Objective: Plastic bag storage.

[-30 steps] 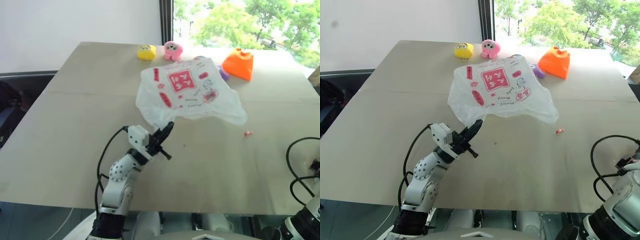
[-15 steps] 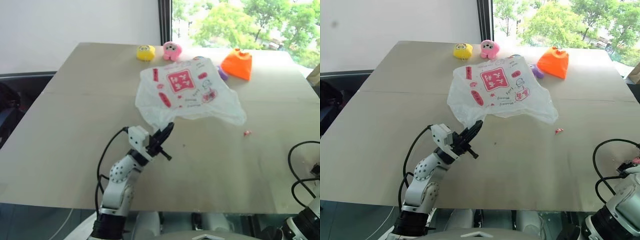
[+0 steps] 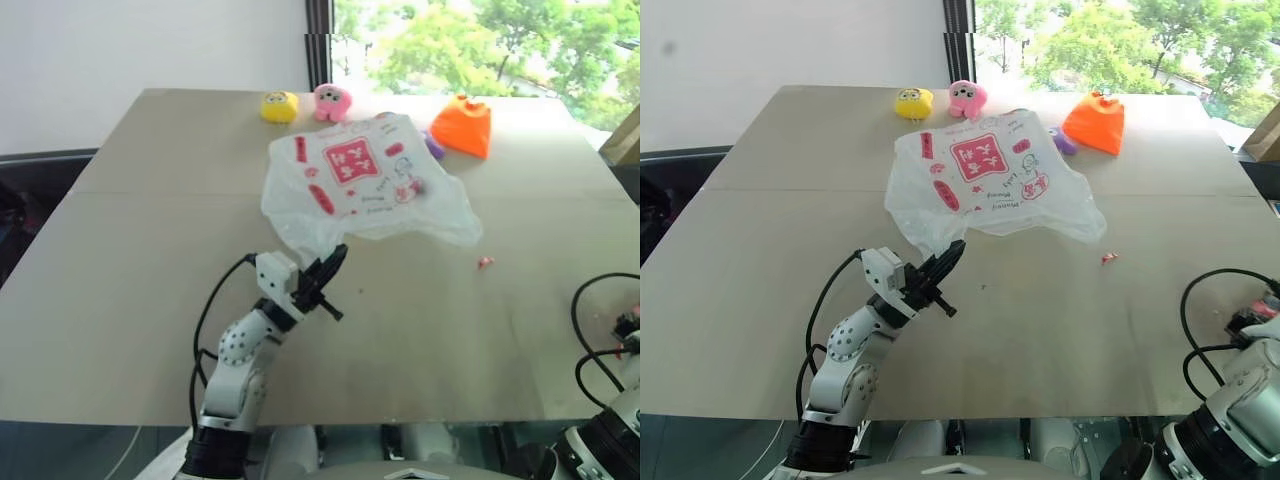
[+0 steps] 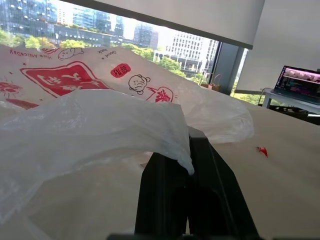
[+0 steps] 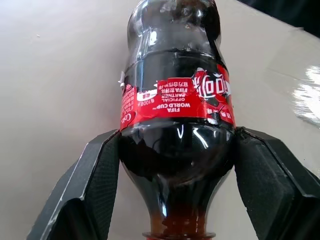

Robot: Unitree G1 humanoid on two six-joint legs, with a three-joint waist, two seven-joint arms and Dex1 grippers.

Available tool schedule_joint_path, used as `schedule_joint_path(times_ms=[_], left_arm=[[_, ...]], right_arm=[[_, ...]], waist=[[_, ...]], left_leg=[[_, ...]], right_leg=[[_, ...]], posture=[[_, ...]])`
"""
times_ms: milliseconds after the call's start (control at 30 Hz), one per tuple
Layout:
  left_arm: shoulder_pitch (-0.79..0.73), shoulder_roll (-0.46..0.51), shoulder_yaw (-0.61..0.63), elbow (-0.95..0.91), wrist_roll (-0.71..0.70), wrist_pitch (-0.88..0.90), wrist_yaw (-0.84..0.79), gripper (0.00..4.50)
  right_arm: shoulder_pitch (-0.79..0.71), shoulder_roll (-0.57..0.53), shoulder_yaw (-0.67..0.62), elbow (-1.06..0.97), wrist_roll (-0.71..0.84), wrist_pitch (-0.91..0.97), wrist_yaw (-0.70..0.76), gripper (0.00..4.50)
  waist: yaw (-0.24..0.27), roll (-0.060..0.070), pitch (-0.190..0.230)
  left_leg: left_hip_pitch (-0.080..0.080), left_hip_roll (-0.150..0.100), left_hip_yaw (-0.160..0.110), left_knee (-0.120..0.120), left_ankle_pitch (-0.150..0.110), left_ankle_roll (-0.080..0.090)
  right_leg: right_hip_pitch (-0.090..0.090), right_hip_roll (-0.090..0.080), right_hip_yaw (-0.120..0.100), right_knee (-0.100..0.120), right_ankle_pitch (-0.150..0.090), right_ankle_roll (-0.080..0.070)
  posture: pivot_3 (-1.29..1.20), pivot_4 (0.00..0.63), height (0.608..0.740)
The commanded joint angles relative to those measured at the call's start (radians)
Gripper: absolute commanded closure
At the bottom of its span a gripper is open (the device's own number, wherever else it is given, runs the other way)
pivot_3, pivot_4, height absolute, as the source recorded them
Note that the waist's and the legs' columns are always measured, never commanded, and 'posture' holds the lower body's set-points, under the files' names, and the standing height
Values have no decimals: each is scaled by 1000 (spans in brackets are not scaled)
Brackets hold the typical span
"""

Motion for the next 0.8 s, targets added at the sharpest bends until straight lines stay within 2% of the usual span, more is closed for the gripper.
schedule_joint_path(times_ms=[33,300,467,667,800], left_arm=[[-2,-2,-2,-36,3,-19,4,4500],[-14,-5,0,-30,9,-23,7,4500],[-20,-8,-1,-20,11,-31,10,4500],[-25,-14,3,-14,13,-38,17,4500],[-27,-21,-2,-14,17,-42,22,4500]], right_arm=[[-21,25,136,-16,142,-3,131,1663],[96,-34,332,-94,319,40,315,1663],[177,-142,449,-112,371,-25,395,1663],[291,-298,538,-148,474,-165,574,1663],[308,-356,611,-159,521,-205,620,1663]], waist=[[-9,0,0],[4,4,2],[21,4,3],[25,5,3],[26,5,4]], left_leg=[[0,1,0,0,0,0],[-1,1,-2,-3,0,0],[-1,1,-2,-4,0,0],[-2,0,-3,-4,0,0],[-2,0,-3,-5,0,0]], right_leg=[[0,1,1,0,0,0],[-1,2,1,-1,0,-1],[-1,2,1,-4,0,-1],[-1,2,0,-5,0,-1],[-1,2,0,-6,0,-1]], posture=[[0,150,740],[0,150,740],[0,150,740],[0,150,740],[0,150,740]])
